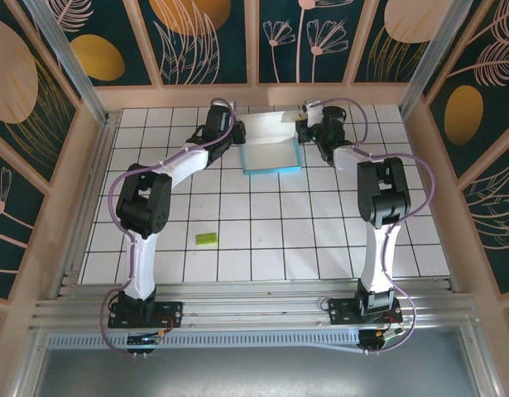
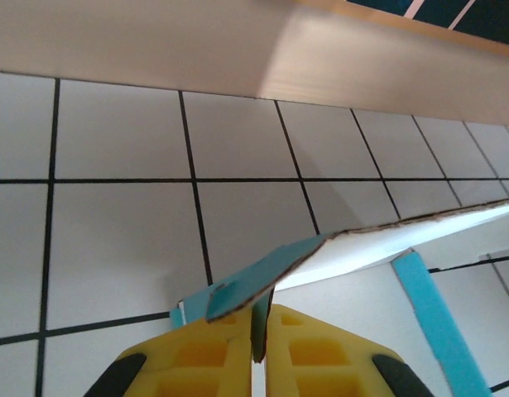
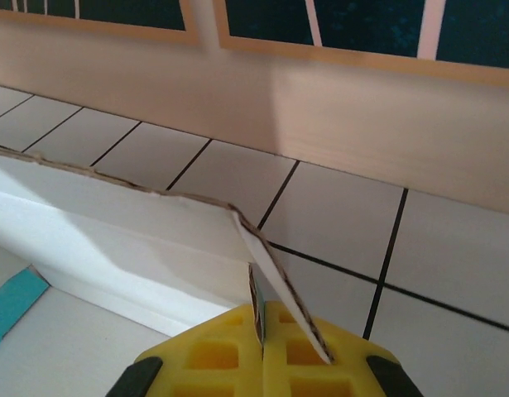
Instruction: Fold the paper box
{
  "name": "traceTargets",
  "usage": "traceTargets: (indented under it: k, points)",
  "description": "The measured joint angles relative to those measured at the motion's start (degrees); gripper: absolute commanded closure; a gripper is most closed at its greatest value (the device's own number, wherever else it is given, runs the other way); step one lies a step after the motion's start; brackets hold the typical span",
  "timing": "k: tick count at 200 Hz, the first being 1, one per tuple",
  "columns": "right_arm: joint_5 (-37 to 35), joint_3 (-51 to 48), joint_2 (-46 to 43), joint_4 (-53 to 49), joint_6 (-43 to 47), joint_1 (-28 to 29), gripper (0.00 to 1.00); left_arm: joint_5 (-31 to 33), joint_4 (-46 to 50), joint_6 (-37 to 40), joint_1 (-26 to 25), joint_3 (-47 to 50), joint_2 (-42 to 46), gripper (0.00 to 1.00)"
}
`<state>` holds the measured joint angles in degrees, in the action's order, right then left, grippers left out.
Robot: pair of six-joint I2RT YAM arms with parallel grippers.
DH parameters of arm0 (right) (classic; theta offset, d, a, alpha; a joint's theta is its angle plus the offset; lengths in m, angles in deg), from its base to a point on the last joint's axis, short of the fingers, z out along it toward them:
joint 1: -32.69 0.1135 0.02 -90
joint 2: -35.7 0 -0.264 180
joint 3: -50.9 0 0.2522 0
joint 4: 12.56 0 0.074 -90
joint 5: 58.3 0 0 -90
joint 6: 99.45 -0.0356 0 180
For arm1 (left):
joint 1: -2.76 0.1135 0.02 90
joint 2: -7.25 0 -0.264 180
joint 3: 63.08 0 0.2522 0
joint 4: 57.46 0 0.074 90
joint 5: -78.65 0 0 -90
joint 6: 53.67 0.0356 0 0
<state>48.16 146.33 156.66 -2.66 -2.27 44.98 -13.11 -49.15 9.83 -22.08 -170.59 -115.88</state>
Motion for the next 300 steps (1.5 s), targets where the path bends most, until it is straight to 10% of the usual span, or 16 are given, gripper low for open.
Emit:
traceTargets:
  k: [173,300]
  points:
    - [-16.00,-11.98,-6.27,7.80,-29.62,5.49,1.00,-5.03,-13.90,-9.92,-0.24,13.20,4.17,0.89]
    - [-25.53,-23.98,-8.07,22.91,-30.01,9.84,1.00,-7.69,-17.73,-10.27,-0.63,22.51,8.24,0.88]
